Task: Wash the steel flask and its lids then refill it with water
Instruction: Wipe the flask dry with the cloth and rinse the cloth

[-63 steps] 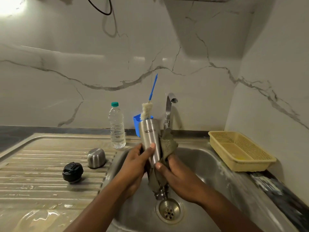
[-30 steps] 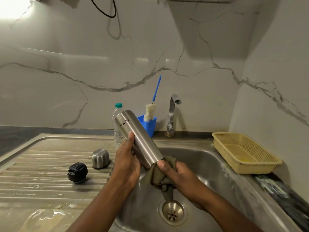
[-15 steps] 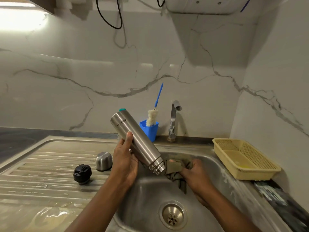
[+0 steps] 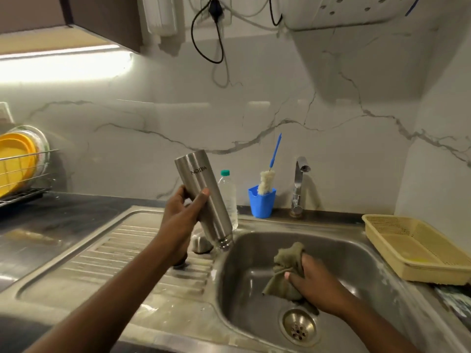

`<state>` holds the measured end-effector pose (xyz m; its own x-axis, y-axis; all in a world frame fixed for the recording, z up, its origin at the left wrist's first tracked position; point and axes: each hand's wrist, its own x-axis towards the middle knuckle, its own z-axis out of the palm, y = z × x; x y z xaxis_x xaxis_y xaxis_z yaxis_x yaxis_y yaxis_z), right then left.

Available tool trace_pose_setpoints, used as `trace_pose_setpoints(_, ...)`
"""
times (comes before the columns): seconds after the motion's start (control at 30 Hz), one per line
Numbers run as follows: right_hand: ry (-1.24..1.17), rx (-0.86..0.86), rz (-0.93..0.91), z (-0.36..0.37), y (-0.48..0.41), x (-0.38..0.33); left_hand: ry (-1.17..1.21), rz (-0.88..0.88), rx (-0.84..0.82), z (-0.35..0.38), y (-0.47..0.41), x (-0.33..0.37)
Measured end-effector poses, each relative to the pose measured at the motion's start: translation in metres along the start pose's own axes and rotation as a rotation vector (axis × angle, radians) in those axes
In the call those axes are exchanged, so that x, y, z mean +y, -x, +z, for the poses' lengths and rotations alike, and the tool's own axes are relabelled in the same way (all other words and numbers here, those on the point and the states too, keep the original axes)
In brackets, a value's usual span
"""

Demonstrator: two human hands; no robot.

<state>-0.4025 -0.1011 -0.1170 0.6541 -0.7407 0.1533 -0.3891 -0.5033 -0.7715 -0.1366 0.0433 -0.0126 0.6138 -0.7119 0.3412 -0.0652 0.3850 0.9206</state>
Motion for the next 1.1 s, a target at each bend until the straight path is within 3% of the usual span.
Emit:
trace_pose_setpoints(0.13, 0.163, 0.020, -0.138, -0.004, 0.004, -0.009, -0.131, 0.063, 0.072, -0.049, -0.006, 0.027)
trace_pose_setpoints(0.4, 0.456, 0.074, -0.160, -0.002, 0.001, -0.006, -0.372, 0.090, 0.204, -0.122, 0.000, 0.027)
trace_pose_setpoints(1.1, 0.341, 0.087, -0.212, -0.005, 0.006, -0.018, -0.537, 0.057, 0.361, -0.136, -0.011, -0.037)
